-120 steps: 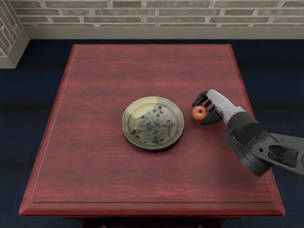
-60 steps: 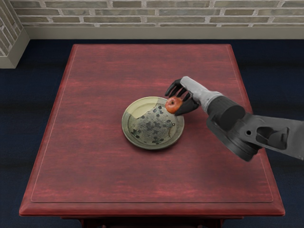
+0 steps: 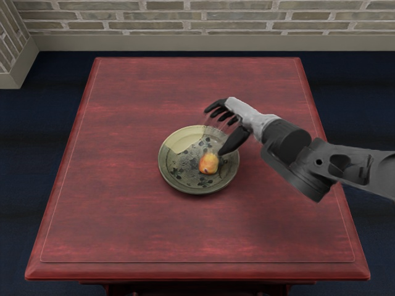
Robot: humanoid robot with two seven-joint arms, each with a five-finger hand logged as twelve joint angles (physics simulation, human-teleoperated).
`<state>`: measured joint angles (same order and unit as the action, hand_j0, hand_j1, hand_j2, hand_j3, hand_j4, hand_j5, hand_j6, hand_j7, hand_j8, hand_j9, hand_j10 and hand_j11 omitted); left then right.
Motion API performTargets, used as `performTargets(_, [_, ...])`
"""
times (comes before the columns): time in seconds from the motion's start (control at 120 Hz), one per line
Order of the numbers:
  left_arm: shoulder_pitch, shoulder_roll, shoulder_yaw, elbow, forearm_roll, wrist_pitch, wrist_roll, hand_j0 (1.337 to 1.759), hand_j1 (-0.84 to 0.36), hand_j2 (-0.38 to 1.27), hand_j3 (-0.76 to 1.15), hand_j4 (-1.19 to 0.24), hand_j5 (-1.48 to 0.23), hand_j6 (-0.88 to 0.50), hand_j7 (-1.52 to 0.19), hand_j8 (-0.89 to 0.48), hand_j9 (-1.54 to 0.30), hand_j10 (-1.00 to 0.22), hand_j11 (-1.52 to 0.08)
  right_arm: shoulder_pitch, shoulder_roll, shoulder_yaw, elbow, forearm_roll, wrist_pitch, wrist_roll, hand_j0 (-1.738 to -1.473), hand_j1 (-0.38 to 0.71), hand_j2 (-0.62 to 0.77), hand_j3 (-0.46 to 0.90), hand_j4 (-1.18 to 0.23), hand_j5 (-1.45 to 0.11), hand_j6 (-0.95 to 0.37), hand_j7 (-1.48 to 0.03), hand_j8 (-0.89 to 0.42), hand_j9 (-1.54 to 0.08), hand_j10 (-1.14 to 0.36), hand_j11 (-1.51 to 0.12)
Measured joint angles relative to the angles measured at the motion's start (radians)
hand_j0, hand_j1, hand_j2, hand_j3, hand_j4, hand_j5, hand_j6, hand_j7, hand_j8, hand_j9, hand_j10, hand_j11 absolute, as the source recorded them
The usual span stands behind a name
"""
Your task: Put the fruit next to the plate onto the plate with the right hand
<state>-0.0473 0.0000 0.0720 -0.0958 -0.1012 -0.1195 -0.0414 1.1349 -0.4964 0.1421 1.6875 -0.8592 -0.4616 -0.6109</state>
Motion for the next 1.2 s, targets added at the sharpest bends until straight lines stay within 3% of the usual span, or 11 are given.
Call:
performTargets(0.092, [0.0, 0.0, 0.0, 0.0, 0.0, 0.0, 0.0, 1.658, 0.07, 0.05, 0.0, -0.23, -0.3, -0.23, -0.3, -0.23, -0.3, -0.23, -0.3, -0.009, -0.044, 0.086, -0.004, 0.104, 0.136, 0.004, -1.658, -0.09, -0.01, 0.0, -0.22, -0.29, -0.22, -0.29, -0.21, -0.29, -0.22, -0.29])
performTargets(0.308, [0.0, 0.0, 0.0, 0.0, 0.0, 0.0, 0.0, 1.658, 0.07, 0.05, 0.0, -0.23, -0.3, -0.23, -0.3, -0.23, -0.3, -0.23, -0.3, -0.113, -0.157, 0.344, -0.017, 0.399, 0.561, 0.08, -1.658, -0.22, -0.01, 0.0, -0.11, -0.14, -0.11, -0.14, -0.11, -0.14, -0.11, -0.14])
performTargets(0.567, [0.0, 0.0, 0.0, 0.0, 0.0, 0.0, 0.0, 1.658, 0.07, 0.05, 0.0, -0.23, -0.3, -0.23, -0.3, -0.23, -0.3, -0.23, -0.3, -0.197, -0.362, 0.423, -0.078, 0.777, 0.979, 0.21, -1.658, -0.27, -0.01, 0.0, -0.06, -0.08, -0.06, -0.08, -0.06, -0.08, -0.06, -0.08])
performTargets(0.825, [0.0, 0.0, 0.0, 0.0, 0.0, 0.0, 0.0, 1.658, 0.07, 0.05, 0.0, -0.23, -0.3, -0.23, -0.3, -0.23, -0.3, -0.23, -0.3, -0.29, -0.521, 0.428, -0.171, 0.992, 1.065, 0.249, -1.658, -0.29, -0.01, 0.0, -0.05, -0.06, -0.05, -0.06, -0.05, -0.06, -0.05, -0.06])
performTargets(1.2, [0.0, 0.0, 0.0, 0.0, 0.0, 0.0, 0.0, 1.658, 0.07, 0.05, 0.0, -0.23, -0.3, -0.23, -0.3, -0.23, -0.3, -0.23, -0.3, -0.337, -0.61, 0.422, -0.22, 1.044, 1.073, 0.253, -1.658, -0.3, -0.01, 0.0, -0.04, -0.05, -0.04, -0.05, -0.04, -0.05, -0.04, -0.05])
